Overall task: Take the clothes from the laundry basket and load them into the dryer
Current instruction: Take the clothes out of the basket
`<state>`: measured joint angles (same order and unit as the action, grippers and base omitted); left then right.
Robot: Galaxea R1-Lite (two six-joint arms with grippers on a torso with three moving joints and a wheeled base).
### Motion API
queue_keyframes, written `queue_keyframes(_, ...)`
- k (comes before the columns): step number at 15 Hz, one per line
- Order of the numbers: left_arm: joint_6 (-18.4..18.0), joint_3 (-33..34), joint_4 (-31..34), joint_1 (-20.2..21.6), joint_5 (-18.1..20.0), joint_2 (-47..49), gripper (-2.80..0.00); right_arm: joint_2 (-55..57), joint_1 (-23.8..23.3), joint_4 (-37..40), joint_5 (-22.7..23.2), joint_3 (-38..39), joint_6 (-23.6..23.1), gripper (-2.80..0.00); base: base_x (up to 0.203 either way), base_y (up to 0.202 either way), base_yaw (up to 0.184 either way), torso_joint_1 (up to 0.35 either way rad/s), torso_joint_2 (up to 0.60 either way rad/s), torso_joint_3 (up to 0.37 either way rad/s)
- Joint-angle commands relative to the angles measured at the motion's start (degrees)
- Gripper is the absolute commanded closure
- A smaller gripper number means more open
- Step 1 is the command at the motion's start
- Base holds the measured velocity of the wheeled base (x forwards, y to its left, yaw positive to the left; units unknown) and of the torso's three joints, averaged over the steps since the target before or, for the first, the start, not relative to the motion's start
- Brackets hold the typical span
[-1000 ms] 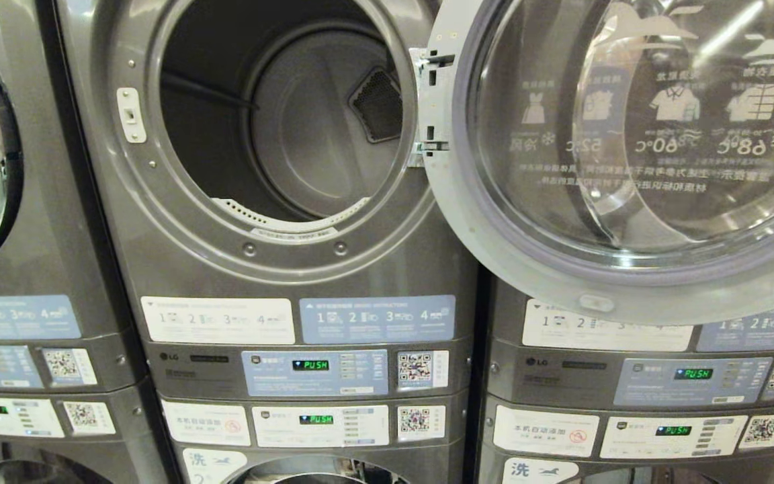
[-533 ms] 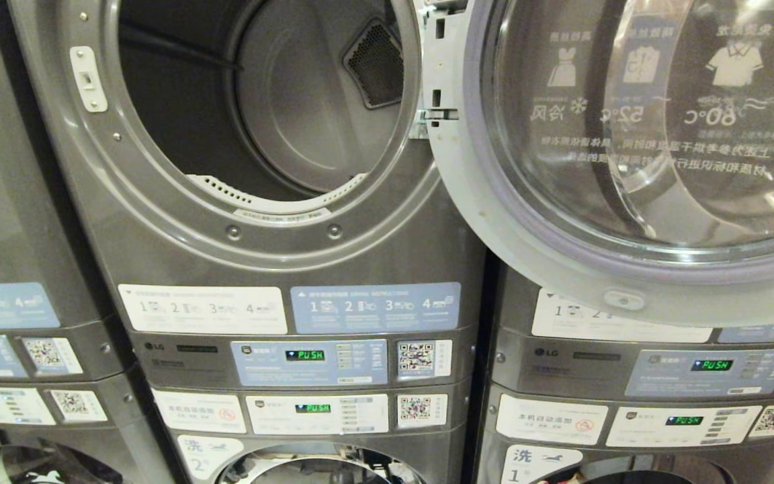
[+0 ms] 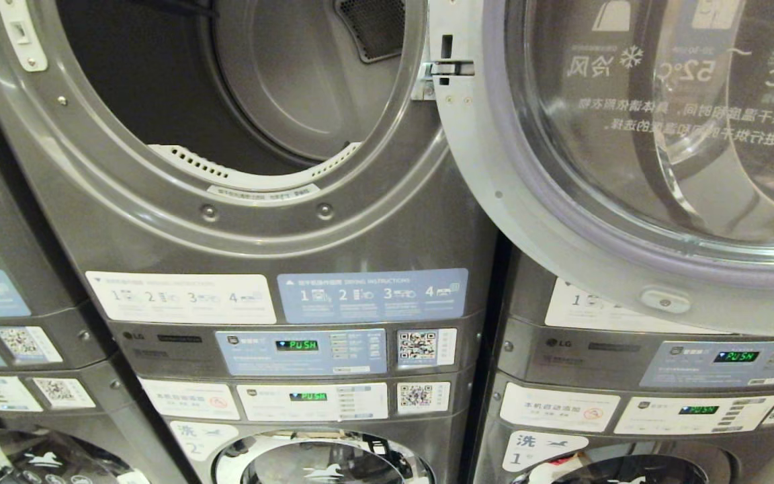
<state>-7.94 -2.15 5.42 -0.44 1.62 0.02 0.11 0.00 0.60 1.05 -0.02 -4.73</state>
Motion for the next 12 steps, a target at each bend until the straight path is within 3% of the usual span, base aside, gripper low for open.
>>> queue_keyframes(1, -0.1, 0.0, 0.0, 0.0, 0.0, 0.0, 0.00, 0.0, 0.0, 0.0, 0.0, 0.1, -0.3, 0.00, 0.000, 0.000, 0.000, -0.002, 0.00, -0.130)
queue_keyframes(12, -0.2, 0.0, 0.0, 0.0, 0.1, 0.0, 0.00, 0.0, 0.0, 0.1, 0.0, 0.1, -0.4, 0.00, 0.000, 0.000, 0.000, -0.015, 0.03, 0.002)
